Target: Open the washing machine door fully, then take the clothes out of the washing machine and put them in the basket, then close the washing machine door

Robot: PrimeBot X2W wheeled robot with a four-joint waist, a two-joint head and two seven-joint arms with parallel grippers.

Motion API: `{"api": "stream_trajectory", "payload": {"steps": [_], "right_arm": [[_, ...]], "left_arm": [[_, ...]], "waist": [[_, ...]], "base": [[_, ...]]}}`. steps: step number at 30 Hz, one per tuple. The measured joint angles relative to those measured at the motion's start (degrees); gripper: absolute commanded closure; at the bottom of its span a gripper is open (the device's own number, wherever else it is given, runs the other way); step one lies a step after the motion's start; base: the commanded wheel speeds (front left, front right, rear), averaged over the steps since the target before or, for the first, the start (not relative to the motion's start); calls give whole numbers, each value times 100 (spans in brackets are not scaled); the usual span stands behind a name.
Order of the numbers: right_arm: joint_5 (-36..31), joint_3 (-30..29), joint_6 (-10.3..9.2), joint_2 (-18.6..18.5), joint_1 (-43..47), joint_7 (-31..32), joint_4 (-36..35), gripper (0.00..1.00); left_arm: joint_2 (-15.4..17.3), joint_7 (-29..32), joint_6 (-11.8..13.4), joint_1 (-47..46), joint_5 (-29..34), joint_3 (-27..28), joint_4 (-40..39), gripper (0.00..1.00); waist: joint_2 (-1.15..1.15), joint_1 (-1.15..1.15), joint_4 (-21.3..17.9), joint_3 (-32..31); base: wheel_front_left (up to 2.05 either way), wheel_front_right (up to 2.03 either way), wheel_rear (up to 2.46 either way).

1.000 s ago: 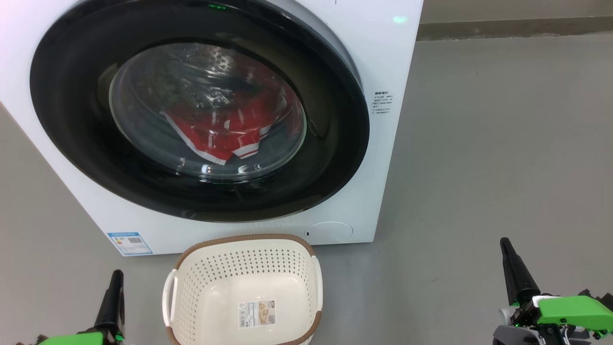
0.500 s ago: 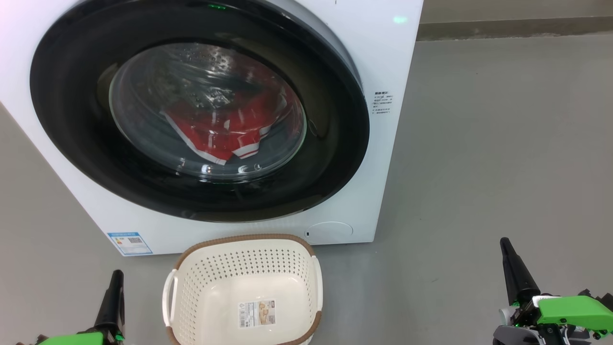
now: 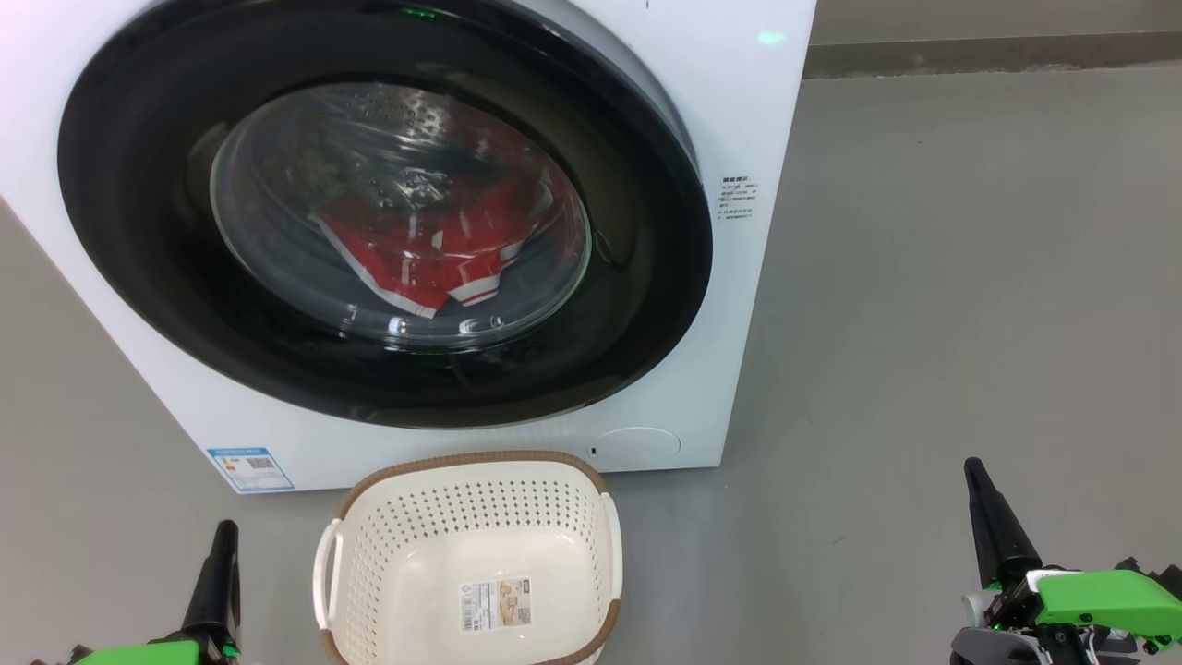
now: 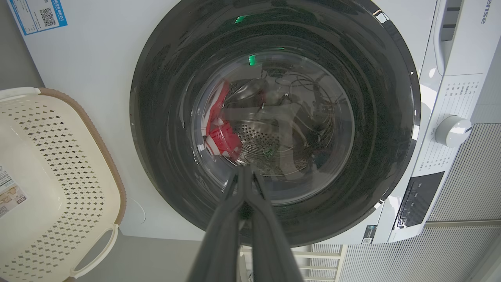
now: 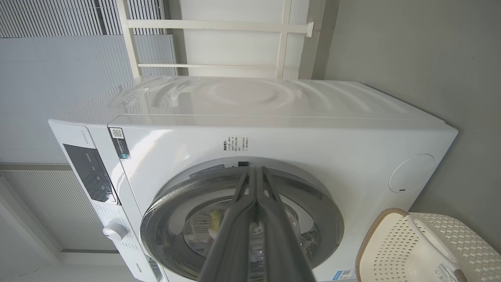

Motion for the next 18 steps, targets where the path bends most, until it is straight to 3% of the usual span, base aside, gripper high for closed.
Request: {"api": "stream_trajectory", "payload": {"steps": [18], "right_arm": [[0, 0, 0, 0, 0, 0, 0, 100]], "left_arm": [[0, 0, 0, 0, 0, 0, 0, 100]], "waist": [[0, 0, 0, 0]], "base": [[0, 0, 0]]}}
